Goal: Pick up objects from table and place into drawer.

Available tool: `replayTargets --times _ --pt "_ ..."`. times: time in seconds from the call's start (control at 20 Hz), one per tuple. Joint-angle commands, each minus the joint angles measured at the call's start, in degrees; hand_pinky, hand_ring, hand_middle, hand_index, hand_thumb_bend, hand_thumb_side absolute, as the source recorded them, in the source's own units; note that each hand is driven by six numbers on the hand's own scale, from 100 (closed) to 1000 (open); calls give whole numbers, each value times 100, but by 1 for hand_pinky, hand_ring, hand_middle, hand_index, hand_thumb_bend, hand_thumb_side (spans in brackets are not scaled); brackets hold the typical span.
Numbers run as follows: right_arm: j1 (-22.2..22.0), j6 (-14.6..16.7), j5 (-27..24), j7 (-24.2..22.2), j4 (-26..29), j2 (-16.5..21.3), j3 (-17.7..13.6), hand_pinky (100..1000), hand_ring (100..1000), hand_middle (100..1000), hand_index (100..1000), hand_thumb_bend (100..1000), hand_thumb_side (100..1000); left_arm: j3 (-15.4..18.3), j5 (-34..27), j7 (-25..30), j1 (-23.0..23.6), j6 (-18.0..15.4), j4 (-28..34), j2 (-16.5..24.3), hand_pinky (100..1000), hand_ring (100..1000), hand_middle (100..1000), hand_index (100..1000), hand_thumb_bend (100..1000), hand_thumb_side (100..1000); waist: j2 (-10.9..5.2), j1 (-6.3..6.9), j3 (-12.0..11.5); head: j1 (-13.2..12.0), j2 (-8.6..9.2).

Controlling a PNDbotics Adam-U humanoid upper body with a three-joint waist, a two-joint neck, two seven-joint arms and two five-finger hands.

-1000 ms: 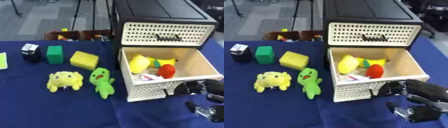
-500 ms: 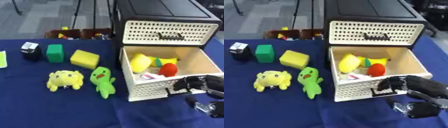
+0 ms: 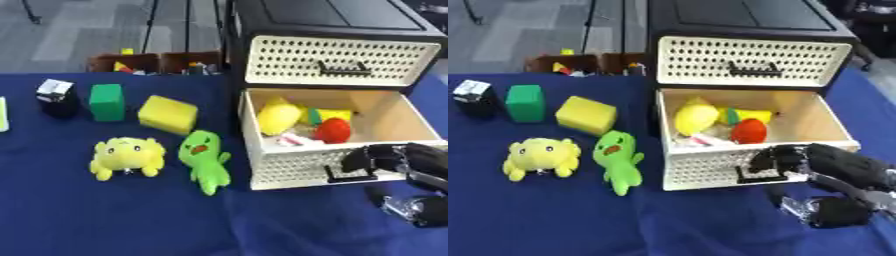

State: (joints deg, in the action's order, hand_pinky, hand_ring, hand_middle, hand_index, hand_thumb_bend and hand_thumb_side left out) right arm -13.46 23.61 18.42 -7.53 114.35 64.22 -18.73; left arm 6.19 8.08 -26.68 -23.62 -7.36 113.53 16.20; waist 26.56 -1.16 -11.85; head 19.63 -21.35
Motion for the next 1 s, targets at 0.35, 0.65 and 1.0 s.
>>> replayTargets --times 0.35,0.65,1.0 --pt "112 -140 77 320 24 138 -133 623 787 833 876 100 1000 44 -18 10 -35 -27 107 102 345 530 558 725 213 810 -56 -28 -19 77 148" --pt "153 -259 151 550 24 146 -171 624 795 842 875 100 1000 46 -15 16 -32 -31 107 105 344 531 558 725 213 812 -38 -53 -25 98 194" --pt "148 -394 261 716 24 90 -161 637 806 849 876 100 1000 56 -13 10 -35 -31 107 109 344 530 557 724 210 811 13 -75 -81 151 266"
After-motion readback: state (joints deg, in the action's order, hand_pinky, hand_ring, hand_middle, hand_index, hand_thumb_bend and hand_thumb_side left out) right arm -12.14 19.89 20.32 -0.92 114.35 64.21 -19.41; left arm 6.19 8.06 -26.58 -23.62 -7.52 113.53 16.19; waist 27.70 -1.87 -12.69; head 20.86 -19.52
